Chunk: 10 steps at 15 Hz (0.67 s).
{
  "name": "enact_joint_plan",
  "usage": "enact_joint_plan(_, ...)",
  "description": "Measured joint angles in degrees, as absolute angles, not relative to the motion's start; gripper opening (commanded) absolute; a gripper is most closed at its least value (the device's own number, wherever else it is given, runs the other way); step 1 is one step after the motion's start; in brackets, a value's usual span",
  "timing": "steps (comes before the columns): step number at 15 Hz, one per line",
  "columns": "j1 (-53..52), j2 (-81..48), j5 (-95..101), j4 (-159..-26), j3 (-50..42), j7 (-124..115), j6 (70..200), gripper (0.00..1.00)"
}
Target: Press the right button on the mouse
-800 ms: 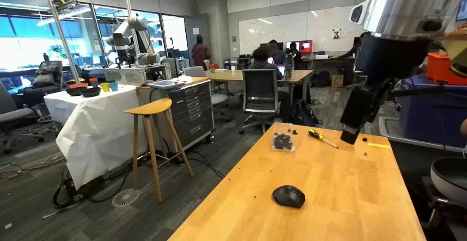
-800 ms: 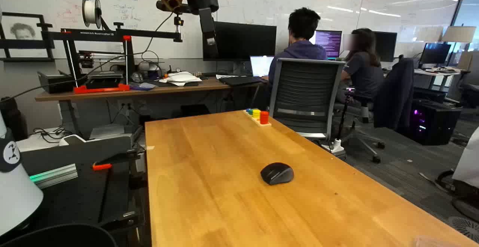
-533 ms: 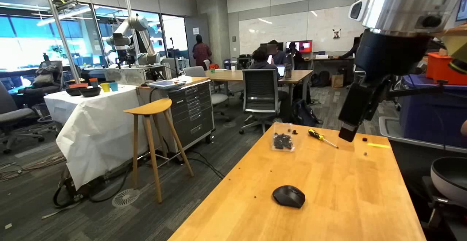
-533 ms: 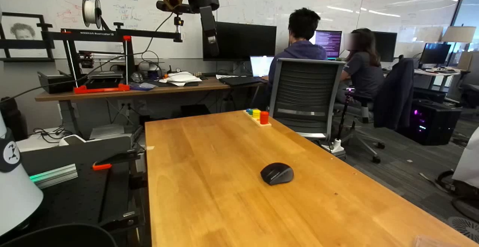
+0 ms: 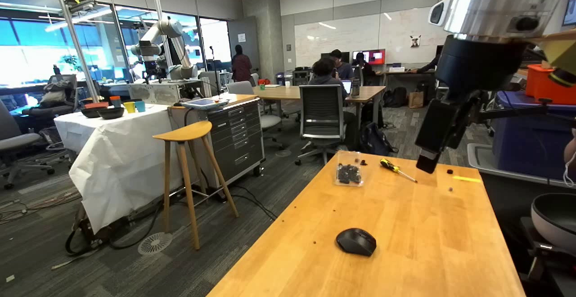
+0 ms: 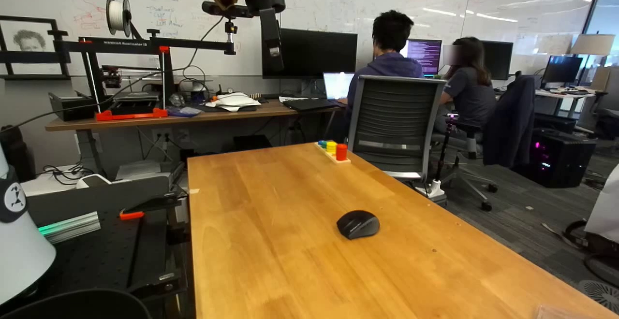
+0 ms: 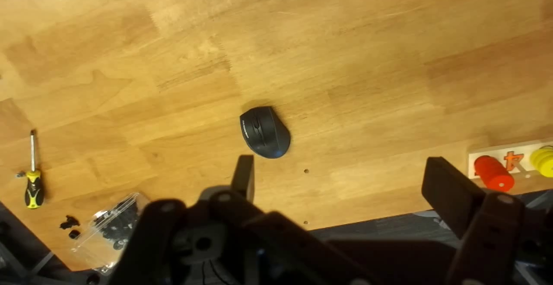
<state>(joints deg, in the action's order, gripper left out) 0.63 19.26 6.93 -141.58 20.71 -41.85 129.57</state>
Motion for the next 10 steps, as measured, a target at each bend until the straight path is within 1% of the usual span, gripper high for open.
enact_joint_plan(10, -0.43, 16.18, -0.69, -128.91, 11.69, -41.79, 129.56, 1.0)
